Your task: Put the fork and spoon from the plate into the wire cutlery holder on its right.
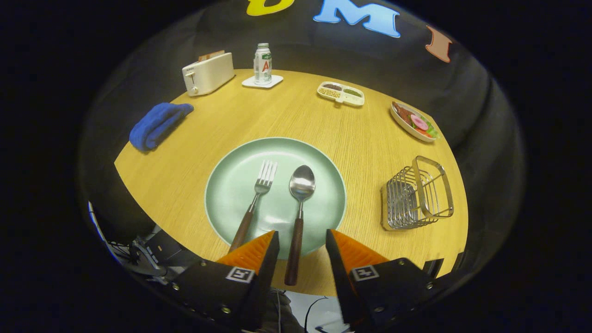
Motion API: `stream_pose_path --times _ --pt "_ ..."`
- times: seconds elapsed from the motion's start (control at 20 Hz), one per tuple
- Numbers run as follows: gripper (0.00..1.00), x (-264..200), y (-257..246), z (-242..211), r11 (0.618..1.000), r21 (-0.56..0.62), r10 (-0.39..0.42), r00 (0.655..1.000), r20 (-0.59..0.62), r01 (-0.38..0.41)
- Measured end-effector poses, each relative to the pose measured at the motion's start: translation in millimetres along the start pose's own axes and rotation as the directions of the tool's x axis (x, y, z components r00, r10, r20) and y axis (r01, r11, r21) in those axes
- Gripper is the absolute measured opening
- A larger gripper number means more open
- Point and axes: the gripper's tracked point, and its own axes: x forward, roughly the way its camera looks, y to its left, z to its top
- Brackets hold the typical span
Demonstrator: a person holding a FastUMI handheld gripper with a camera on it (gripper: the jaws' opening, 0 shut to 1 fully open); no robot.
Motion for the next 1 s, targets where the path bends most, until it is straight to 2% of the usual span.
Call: stream_pose_path --times 0.1,0.2,0.3,0.5,0.55,0.6,0.75,0.9,1.0 --pt "0.51 1.6 -1.9 -2.0 1.000 0.019 0.001 0.999 -0.033 0.000" --pt "0.51 11.6 0.0 0.6 1.000 0.020 0.005 0.999 -0.046 -0.004" --pt "0.20 10.8 1.3 -3.0 0.999 0.019 0.027 0.996 -0.082 -0.026" --pt "0.21 32.3 2.9 -1.6 0.999 0.031 0.039 0.988 -0.146 -0.035" --pt "0.21 15.8 1.4 7.6 0.999 0.028 0.037 0.988 -0.148 -0.034" --pt "0.03 13.3 -1.1 9.0 0.999 0.009 0.035 0.985 -0.171 -0.034" --pt "0.04 18.6 -3.7 7.9 0.996 -0.036 0.070 0.973 -0.220 -0.080" --pt "0.04 -5.7 -9.2 10.9 0.986 -0.028 0.147 0.935 -0.323 -0.165" --pt "0.03 -21.2 -21.6 15.5 0.981 -0.048 0.157 0.917 -0.366 -0.188"
